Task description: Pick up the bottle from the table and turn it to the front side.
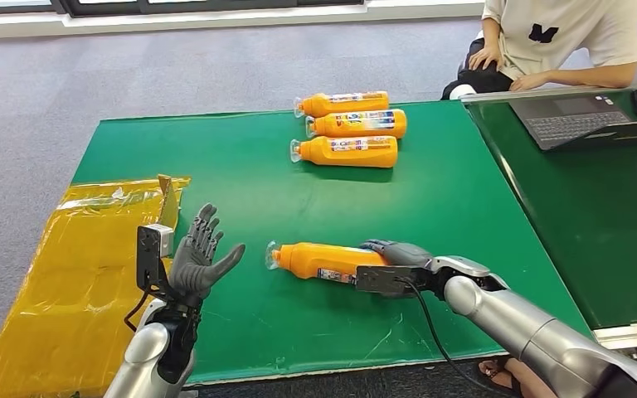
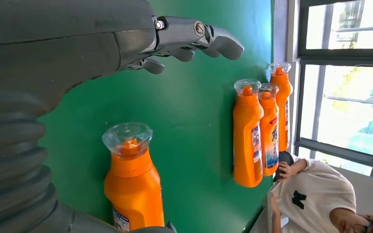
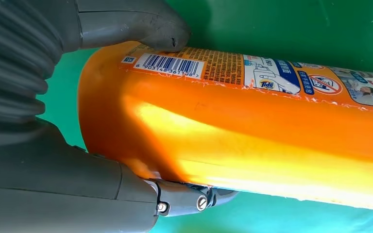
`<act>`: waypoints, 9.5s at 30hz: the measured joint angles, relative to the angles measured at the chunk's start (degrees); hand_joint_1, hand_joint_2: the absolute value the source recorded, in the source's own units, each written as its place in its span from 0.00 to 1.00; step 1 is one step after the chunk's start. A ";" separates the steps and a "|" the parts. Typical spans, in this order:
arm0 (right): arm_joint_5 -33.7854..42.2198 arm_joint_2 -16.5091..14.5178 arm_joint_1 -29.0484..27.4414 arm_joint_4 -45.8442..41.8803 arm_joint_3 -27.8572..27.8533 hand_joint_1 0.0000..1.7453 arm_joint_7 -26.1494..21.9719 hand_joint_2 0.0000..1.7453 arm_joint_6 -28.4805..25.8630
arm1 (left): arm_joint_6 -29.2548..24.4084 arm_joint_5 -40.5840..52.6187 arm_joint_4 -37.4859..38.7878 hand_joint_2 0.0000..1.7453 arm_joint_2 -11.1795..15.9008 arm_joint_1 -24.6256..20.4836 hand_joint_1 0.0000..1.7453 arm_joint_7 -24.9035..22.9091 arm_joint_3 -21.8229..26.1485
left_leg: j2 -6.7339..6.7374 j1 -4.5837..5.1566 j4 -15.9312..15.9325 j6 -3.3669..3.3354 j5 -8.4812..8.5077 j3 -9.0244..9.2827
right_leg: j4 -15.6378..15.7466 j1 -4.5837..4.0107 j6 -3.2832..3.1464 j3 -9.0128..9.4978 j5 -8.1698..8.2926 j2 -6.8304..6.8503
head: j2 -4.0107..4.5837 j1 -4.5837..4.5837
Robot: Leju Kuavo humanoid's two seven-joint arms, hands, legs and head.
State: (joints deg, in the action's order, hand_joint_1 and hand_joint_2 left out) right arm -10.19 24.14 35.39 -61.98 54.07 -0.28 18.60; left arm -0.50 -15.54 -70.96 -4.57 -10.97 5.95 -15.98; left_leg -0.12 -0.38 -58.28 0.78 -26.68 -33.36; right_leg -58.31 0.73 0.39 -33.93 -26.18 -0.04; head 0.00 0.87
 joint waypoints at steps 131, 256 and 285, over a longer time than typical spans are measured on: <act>0.77 -28.37 -27.20 -15.09 -35.89 1.00 -33.51 1.00 -18.34 | 16.66 -1.90 4.85 1.00 -5.84 -9.91 0.00 9.84 -8.75 | -0.09 0.01 -0.02 -0.03 0.05 -0.36 | 0.00 0.08 0.02 -0.39 0.08 0.02 | 0.00 0.00; 4.13 -30.86 -27.53 -9.29 -43.71 1.00 -27.46 1.00 -14.06 | 19.66 33.75 16.93 1.00 -8.53 -27.29 1.00 23.22 -27.15 | -0.16 0.01 -0.03 -0.03 0.09 -0.48 | -0.01 0.08 0.04 -0.40 0.11 0.12 | 0.00 0.01; 3.60 -30.91 -27.76 -9.29 -43.71 0.80 -27.34 1.00 -13.76 | 21.49 32.24 18.02 1.00 -8.55 -27.67 1.00 23.23 -27.04 | -0.19 0.01 -0.03 -0.03 0.09 -0.50 | -0.01 0.08 0.04 -0.40 0.11 0.15 | 0.00 0.00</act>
State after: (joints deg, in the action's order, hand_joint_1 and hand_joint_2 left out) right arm -6.59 -6.77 7.64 -71.28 10.36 -27.63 4.84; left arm 20.98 16.70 -52.94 -13.11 -38.63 29.18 -43.01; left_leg -0.31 -0.37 -58.31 0.75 -26.58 -33.86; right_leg -58.32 0.81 0.43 -34.33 -26.08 0.12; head 0.00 0.87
